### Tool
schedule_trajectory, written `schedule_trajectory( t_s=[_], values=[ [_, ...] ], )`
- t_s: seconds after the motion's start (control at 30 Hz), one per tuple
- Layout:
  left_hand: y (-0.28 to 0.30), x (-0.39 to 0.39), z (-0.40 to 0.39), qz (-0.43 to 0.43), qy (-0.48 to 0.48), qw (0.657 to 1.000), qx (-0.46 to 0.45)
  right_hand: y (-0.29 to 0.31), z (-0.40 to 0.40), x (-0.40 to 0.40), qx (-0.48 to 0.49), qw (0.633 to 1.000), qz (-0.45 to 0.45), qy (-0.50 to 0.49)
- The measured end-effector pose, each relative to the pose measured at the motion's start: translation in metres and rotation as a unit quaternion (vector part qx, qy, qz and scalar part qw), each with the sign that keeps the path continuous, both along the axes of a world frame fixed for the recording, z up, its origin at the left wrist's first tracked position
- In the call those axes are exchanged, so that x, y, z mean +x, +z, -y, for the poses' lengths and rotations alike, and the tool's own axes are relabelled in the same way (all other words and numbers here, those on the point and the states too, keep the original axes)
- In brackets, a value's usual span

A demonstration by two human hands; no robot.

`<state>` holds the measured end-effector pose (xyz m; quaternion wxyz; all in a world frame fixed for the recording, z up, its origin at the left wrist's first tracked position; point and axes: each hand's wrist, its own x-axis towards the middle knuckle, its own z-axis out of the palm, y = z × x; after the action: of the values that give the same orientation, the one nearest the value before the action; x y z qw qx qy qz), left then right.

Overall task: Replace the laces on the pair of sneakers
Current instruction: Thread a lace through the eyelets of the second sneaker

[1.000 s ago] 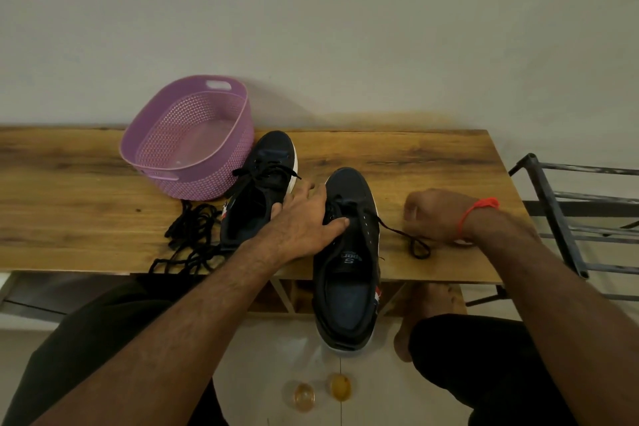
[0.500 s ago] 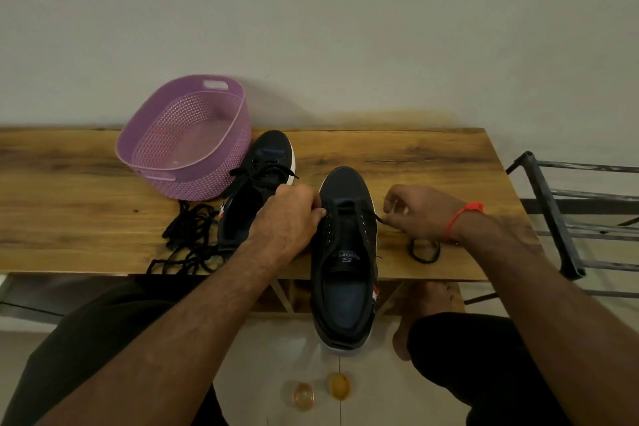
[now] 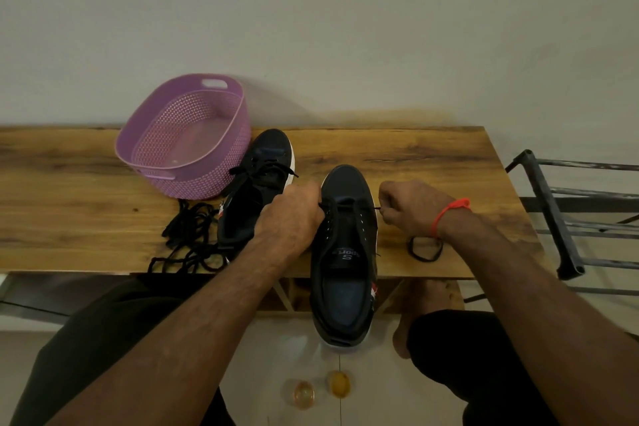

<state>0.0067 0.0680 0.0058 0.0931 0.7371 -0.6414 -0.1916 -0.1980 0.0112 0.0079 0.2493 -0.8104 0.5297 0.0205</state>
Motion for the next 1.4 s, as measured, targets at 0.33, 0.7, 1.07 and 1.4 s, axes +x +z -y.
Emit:
schedule_trajectory(
  t_s=[0.33,0.7,1.07,1.4],
  values=[
    [0.035,0.027,0.018,-0.406,0.121,0.899,-0.114,0.041,0.019,-0.027,0.254,0.763,0.535,-0.261],
    [0.039,0.000,0.004,-0.404,-0.094,0.900,-0.132,0.031,-0.003,0.027,0.140,0.889,0.436,-0.006],
    [0.039,0.049,0.018,-0.292,0.067,0.942,-0.151,0.014,0.025,0.002,0.138,0.638,0.620,-0.434],
    [0.035,0.016,0.010,-0.344,-0.067,0.931,-0.097,0.023,-0.005,0.036,0.030,0.954,0.295,0.050]
  ],
)
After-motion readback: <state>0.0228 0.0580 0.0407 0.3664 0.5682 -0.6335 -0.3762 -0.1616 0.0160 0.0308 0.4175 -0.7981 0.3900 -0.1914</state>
